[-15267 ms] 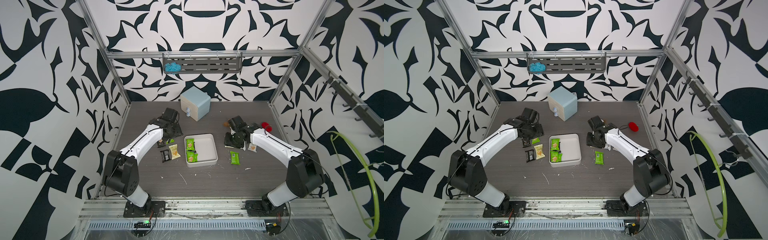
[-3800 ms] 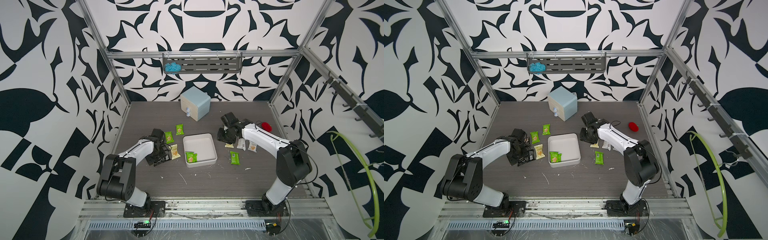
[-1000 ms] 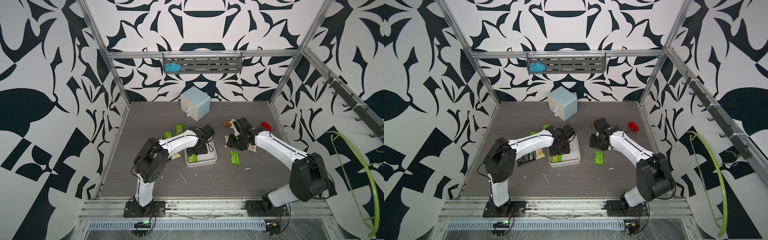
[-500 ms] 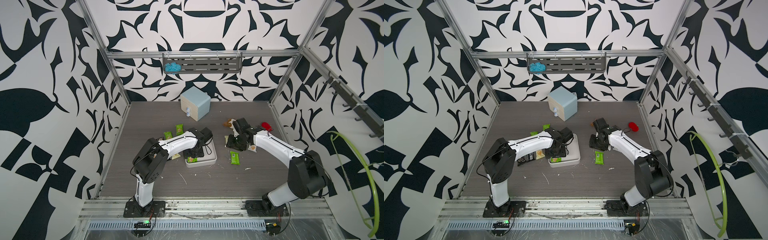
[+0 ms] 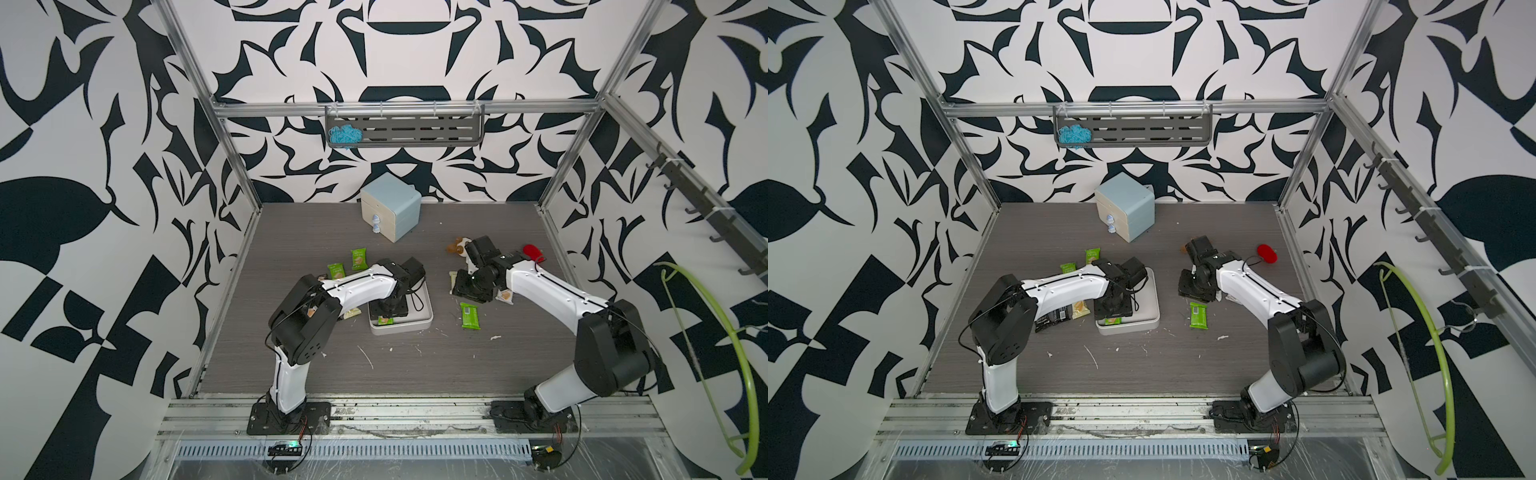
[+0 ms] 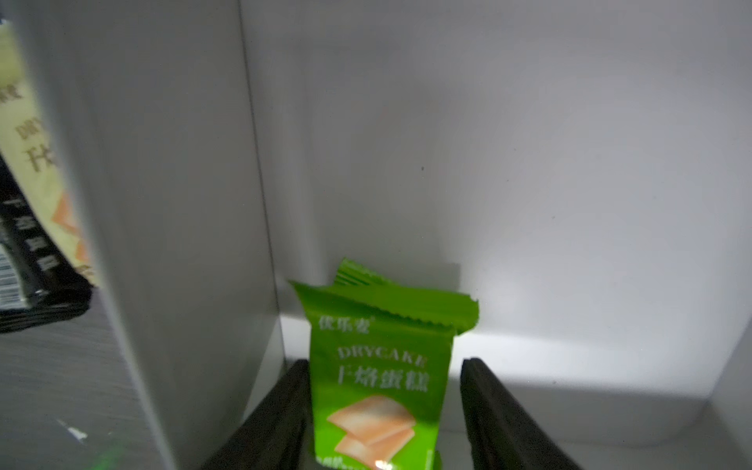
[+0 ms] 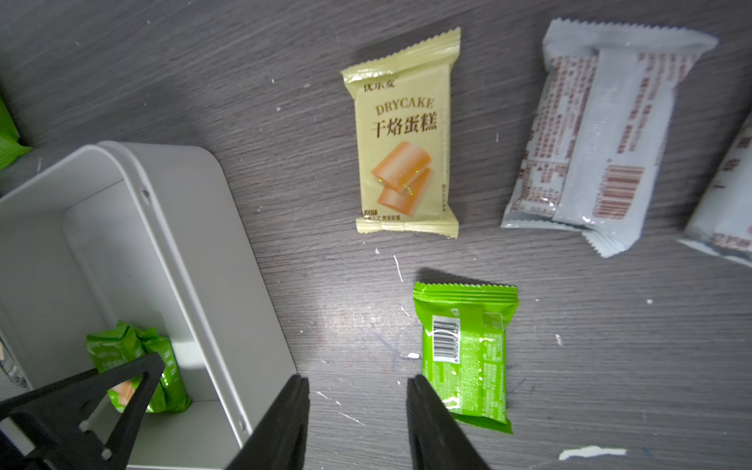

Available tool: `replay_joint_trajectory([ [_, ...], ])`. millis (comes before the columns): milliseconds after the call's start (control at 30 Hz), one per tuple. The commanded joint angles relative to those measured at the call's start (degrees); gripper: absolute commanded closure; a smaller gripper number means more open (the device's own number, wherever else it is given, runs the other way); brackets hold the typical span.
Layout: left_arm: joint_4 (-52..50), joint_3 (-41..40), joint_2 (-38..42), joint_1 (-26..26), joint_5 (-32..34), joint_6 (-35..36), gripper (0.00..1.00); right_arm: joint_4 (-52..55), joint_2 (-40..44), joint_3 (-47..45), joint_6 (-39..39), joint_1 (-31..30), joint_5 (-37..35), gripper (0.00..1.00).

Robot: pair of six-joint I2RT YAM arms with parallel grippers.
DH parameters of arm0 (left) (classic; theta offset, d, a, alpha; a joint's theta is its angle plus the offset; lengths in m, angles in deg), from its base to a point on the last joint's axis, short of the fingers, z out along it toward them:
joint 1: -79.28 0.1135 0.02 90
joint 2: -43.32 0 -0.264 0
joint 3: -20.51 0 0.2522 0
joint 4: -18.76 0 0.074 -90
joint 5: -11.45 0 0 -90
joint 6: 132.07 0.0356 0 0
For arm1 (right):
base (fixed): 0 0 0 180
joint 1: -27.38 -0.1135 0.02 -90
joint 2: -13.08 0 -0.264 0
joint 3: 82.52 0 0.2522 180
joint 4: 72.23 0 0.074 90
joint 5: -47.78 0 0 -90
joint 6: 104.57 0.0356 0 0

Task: Take the cookies out of the storage box
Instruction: Pick up the cookie from the storage box.

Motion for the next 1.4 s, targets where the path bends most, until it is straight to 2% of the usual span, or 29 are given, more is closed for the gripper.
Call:
replay_joint_trajectory([
  [0,0.1,0.2,-1.3,0.1,-0.6,0.5,0.42,1.3,0.5,2.4,-0.4,0.3,-0.6,0.55],
  [167,0.2,0.3,-1.5,0.1,-0.6,0.5,0.52,1.5,0.4,2.4,-0.6,0.3,-0.8,0.55],
  [533,-1.9,4.4,0.2,0.2,0.6,1.8,0.52,1.5,0.2,2.8,-0.8,0.3,-0.5,0.55],
  [700,-1.9,6.3,2.2,2.2,-0.6,2.4,0.52,1.2,0.3,2.9,-0.6,0.3,-0.4,0.55],
  [1067,-3.4,4.8,9.6,12.3,0.7,6.5,0.52,-2.3,-2.4,3.7,1.9,-0.2,2.0,0.55],
  [1367,-1.8,-5.7,17.6,25.1,-1.0,9.1,0.51,-3.0,-7.5,9.2,1.9,-1.1,1.9,0.55],
])
